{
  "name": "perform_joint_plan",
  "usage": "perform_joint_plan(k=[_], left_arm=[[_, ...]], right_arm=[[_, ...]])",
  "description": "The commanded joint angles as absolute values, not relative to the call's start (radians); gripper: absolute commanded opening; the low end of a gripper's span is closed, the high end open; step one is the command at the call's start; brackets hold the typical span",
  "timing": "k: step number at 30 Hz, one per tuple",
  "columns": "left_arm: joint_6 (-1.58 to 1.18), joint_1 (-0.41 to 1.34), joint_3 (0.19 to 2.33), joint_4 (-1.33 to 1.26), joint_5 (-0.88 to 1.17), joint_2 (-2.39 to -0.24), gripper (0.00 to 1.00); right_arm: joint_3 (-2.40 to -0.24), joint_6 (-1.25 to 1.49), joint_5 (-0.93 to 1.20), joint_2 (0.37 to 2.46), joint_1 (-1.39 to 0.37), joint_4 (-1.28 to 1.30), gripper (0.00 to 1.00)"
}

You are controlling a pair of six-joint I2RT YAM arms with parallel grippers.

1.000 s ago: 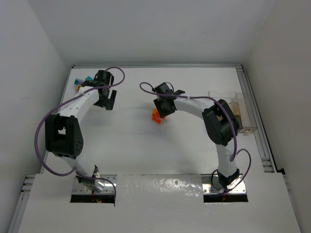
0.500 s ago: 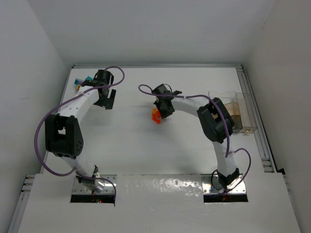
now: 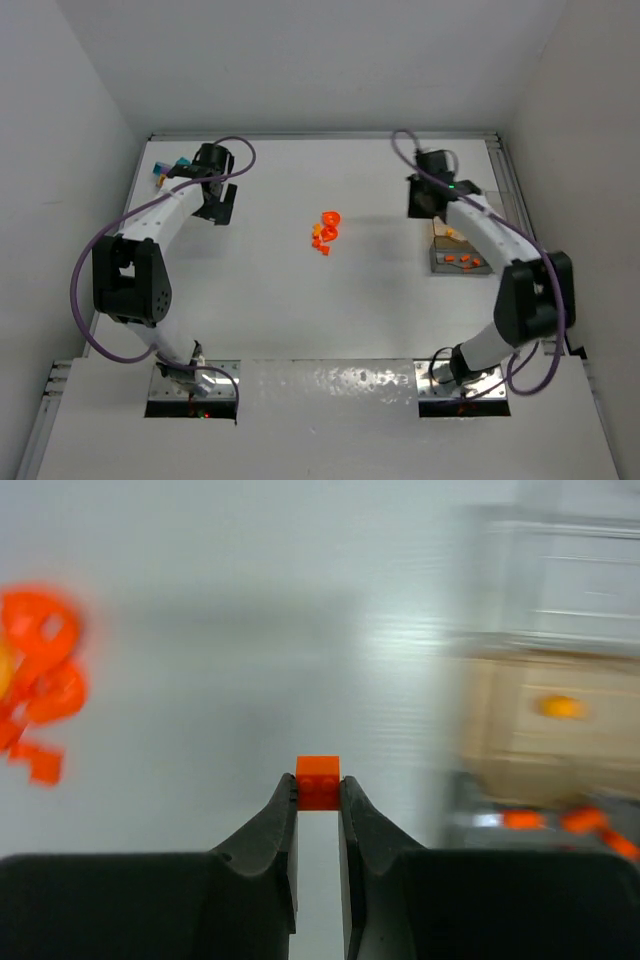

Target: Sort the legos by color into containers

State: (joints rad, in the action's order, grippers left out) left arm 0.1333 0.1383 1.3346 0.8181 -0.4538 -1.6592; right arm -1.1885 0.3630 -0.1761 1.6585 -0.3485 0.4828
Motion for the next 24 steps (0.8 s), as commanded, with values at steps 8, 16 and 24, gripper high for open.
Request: perform_joint_plan(k=[8, 16, 24], left_arm=[[0.133, 0.143, 1.39, 0.808, -0.46, -1.672, 1.0], [0.135, 0.143, 1.385, 0.818, -0.465, -1.657, 1.0], [0.135, 0.143, 1.385, 0.818, -0.466, -1.655, 1.0]], right_arm=[[-0.987, 0.477, -0.324, 1.466, -0.005, 0.572, 0.0], [-1.005, 0.491, -0.308, 1.543, 0.046, 0.561, 0.2], [-1.051, 0.411, -0.386, 1.509, 0.046, 0.577, 0.58]])
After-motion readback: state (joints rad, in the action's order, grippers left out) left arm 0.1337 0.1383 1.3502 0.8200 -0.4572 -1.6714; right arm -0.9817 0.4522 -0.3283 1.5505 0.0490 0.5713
